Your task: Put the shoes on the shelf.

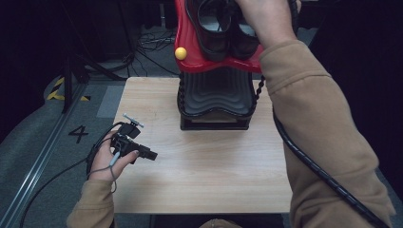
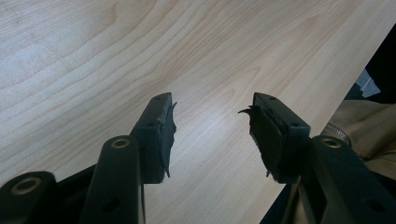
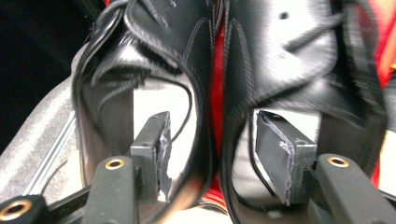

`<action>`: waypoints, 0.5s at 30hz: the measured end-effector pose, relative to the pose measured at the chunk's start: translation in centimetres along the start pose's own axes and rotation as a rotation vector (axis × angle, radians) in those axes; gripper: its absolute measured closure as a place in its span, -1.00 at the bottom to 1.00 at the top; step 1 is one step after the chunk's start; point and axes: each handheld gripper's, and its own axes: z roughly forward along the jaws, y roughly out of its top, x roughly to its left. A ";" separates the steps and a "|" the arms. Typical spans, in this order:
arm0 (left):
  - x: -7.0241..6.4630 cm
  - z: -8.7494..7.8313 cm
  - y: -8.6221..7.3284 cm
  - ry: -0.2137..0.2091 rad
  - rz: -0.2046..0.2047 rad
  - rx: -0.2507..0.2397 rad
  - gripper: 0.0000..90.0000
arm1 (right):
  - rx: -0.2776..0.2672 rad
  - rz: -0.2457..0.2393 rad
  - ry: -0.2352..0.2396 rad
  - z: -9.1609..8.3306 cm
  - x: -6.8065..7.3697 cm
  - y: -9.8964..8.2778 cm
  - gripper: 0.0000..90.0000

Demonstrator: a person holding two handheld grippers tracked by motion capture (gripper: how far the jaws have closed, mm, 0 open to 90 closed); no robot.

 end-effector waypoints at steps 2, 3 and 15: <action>-0.2 0.0 0.0 0.005 0.012 0.002 0.11 | -0.001 -0.045 0.008 -1.3 -0.5 -0.7 0.00; -0.3 0.0 0.1 0.000 0.008 0.007 0.11 | -0.002 -0.066 0.002 -1.9 -0.7 -1.1 -0.02; -1.1 -0.4 -0.1 0.024 0.008 0.010 0.11 | 0.007 -0.221 0.072 -7.5 -6.7 -6.8 -0.07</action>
